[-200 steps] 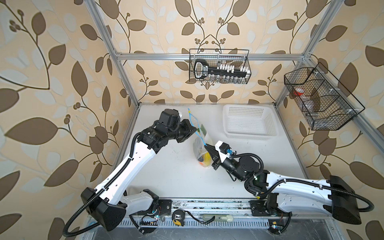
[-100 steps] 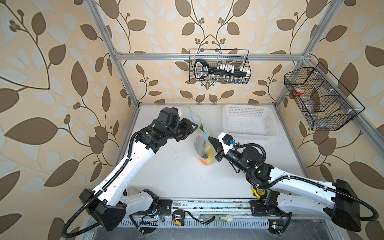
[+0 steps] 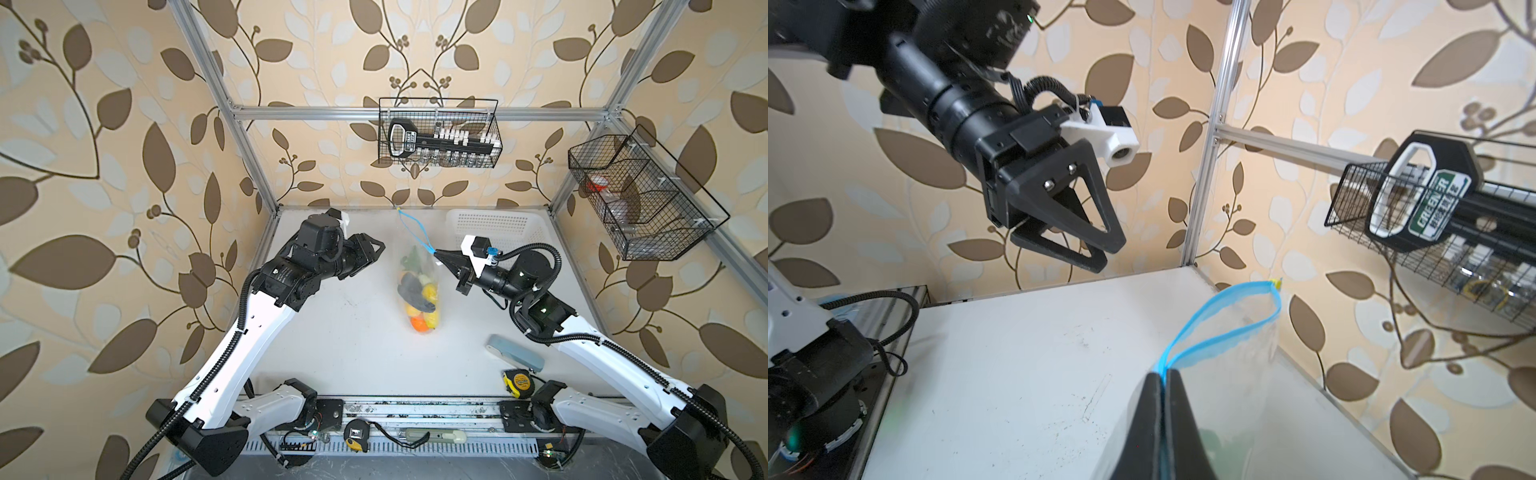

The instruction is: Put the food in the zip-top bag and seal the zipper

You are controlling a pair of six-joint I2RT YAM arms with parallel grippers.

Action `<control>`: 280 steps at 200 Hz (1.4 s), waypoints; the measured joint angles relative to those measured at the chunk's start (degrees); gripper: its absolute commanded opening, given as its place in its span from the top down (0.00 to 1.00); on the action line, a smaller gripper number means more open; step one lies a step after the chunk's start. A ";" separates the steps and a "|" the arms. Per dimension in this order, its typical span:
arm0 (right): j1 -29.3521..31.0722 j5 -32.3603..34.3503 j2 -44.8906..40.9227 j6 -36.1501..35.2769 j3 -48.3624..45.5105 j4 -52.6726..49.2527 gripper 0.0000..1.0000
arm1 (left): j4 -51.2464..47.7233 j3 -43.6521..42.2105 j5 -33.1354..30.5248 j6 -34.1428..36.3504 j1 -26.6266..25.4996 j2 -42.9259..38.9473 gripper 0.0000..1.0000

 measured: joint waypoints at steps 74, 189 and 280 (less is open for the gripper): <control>-8.20 -18.67 2.89 -2.86 6.54 -5.55 1.00 | 2.75 -3.76 0.61 10.60 0.37 -4.07 0.45; -12.66 -40.30 10.51 -12.85 18.82 -21.09 1.00 | 12.41 -17.40 4.68 25.27 0.37 -16.37 0.40; -22.82 -51.82 14.34 -8.22 11.45 -7.15 1.00 | 13.44 -19.58 9.79 33.81 0.96 -16.59 0.39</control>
